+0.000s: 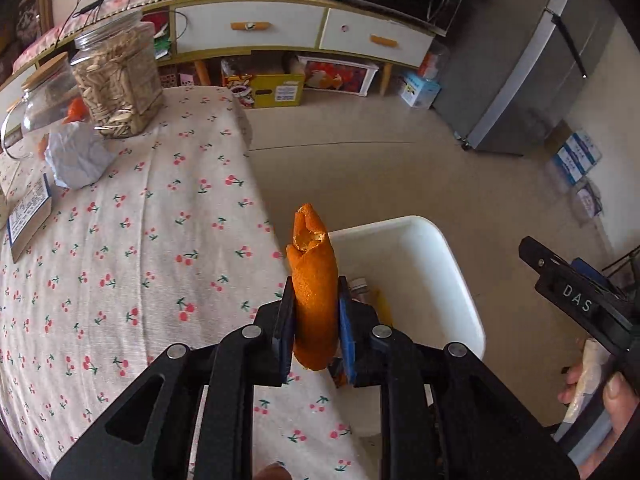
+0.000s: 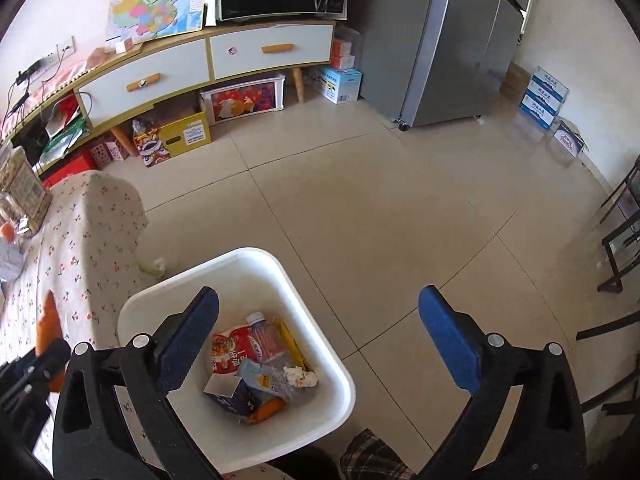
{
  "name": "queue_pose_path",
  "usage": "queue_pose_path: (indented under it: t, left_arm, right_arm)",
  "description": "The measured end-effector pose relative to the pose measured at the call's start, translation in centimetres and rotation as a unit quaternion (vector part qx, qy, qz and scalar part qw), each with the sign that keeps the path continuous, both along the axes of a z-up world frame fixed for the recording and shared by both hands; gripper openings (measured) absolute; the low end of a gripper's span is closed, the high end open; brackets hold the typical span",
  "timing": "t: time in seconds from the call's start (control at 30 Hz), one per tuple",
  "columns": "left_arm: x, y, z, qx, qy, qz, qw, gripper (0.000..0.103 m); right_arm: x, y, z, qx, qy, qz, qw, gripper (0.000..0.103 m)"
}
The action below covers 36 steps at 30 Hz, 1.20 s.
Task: Collect trash
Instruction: 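Open the right gripper over the bin while the left gripper carries the peel there and opens, then grasp the blue-and-white medicine box with the left gripper while the right grasps the light blue plastic bag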
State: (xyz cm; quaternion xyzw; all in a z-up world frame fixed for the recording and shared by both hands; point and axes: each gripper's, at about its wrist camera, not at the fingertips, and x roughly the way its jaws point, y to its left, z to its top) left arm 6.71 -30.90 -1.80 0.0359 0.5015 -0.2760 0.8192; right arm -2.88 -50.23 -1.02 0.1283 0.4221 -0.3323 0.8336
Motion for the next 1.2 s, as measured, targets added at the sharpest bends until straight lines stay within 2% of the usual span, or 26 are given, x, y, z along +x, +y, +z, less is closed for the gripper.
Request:
queue_pose_path:
  t: [0.03, 0.1, 0.17, 0.23, 0.4, 0.57, 0.67, 0.8, 0.93, 1.0, 1.03, 1.1, 1.2]
  left_arm:
    - [-0.1, -0.7, -0.2, -0.004, 0.01, -0.012, 0.9999, 0.05]
    - [-0.3, -1.3, -0.5, -0.016, 0.025, -0.027, 0.9992, 0.074]
    - [-0.4, -1.4, -0.7, -0.012, 0.023, -0.04, 0.9988, 0.074]
    - [0.0, -0.9, -0.9, 0.012, 0.011, -0.041, 0.999, 0.074]
    - [3.8, 4.5, -0.9, 0.071, -0.018, 0.006, 0.9973, 0.074]
    - [9.6, 12.1, -0.9, 0.141, -0.045, 0.071, 0.9864, 0.074]
    - [12.8, 15.6, -1.2, 0.181, -0.058, 0.093, 0.9773, 0.074]
    - [16.4, 17.8, -2.3, 0.226, -0.056, 0.073, 0.9698, 0.074]
    - [18.8, 18.8, -4.0, 0.267, -0.058, 0.041, 0.961, 0.074]
    - [20.2, 19.1, -5.0, 0.275, -0.044, 0.029, 0.96, 0.078]
    - [20.7, 19.4, -5.1, 0.269, -0.043, 0.028, 0.9618, 0.084]
    - [21.3, 20.3, -5.1, 0.248, -0.023, 0.025, 0.9682, 0.084]
    - [20.5, 21.5, -5.1, 0.218, 0.0, 0.012, 0.976, 0.07]
  right_arm:
    - [-0.1, -0.2, 0.1, -0.001, -0.002, -0.006, 1.0, 0.096]
    - [-0.1, -0.5, 0.1, -0.002, -0.005, -0.013, 1.0, 0.096]
    - [0.1, -0.5, 0.0, 0.001, -0.006, -0.014, 1.0, 0.096]
    - [0.4, 0.0, -0.2, 0.003, -0.002, -0.006, 1.0, 0.096]
    - [2.0, 2.4, -0.3, 0.007, 0.008, 0.035, 0.999, 0.096]
    - [4.1, 5.7, -0.3, 0.003, 0.015, 0.077, 0.997, 0.096]
    - [5.5, 7.6, -0.3, 0.001, 0.017, 0.101, 0.995, 0.096]
    - [7.2, 10.3, -0.6, -0.003, 0.021, 0.139, 0.99, 0.096]
    - [8.7, 12.5, -0.2, -0.006, 0.007, 0.179, 0.984, 0.096]
    - [9.4, 14.1, 0.2, -0.027, -0.003, 0.212, 0.977, 0.096]
    - [9.9, 14.9, 0.2, -0.036, -0.008, 0.231, 0.972, 0.096]
    - [11.1, 16.2, 0.1, -0.036, -0.013, 0.273, 0.961, 0.096]
    - [13.3, 18.4, -0.4, -0.015, -0.016, 0.326, 0.945, 0.096]
